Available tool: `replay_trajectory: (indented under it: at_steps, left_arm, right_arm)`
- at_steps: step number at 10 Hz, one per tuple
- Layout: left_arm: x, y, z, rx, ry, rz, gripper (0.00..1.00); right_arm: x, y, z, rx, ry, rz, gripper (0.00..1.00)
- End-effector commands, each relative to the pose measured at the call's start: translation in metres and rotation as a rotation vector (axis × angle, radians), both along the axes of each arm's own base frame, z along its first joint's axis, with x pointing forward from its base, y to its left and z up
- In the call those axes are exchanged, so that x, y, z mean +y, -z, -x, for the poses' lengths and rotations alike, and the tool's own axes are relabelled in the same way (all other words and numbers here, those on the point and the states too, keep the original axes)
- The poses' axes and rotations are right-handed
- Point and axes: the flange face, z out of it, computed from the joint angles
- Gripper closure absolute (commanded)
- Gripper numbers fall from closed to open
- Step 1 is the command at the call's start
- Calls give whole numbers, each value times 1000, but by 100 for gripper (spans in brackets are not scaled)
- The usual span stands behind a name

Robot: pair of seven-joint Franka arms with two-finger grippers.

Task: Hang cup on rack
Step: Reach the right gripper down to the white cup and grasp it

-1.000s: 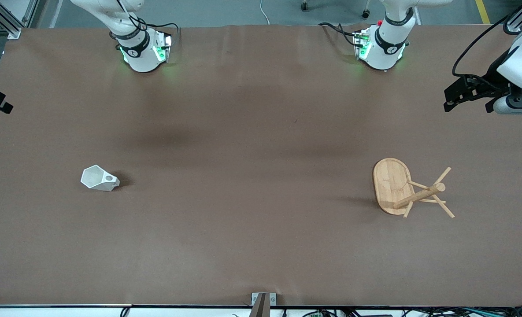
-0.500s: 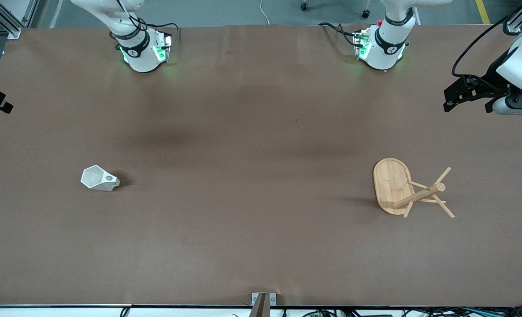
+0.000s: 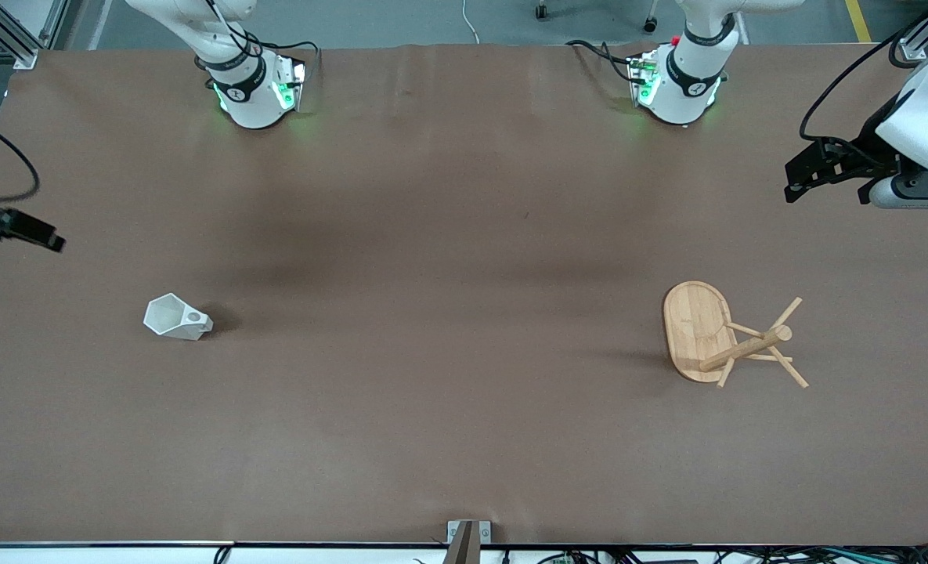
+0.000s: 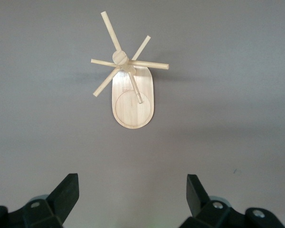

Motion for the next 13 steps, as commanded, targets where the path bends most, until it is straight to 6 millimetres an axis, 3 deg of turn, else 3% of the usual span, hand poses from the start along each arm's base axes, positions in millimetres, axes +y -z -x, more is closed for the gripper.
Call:
replay_trajectory:
  at_steps: [1, 4, 7, 9, 10, 11, 13]
  left_arm:
    - [-1, 17, -4, 21, 1, -9, 0]
    - [2, 19, -9, 18, -4, -8, 0]
    - [2, 19, -9, 18, -4, -8, 0]
    - [2, 19, -9, 18, -5, -8, 0]
    - [2, 19, -9, 18, -5, -8, 0]
    - [2, 19, -9, 18, -5, -8, 0]
    - [2, 19, -9, 18, -5, -8, 0]
  right_arm:
    - [-13, 68, -11, 42, -1, 7, 0]
    - [-25, 167, 4, -21, -43, 17, 0]
    - [-18, 247, 16, -39, -54, 22, 0]
    - [-17, 277, 17, -31, -55, 21, 0]
    - [-18, 282, 18, -24, -52, 20, 6]
    - [-17, 292, 18, -11, -48, 15, 17]
    - [-16, 292, 18, -10, -43, 12, 49]
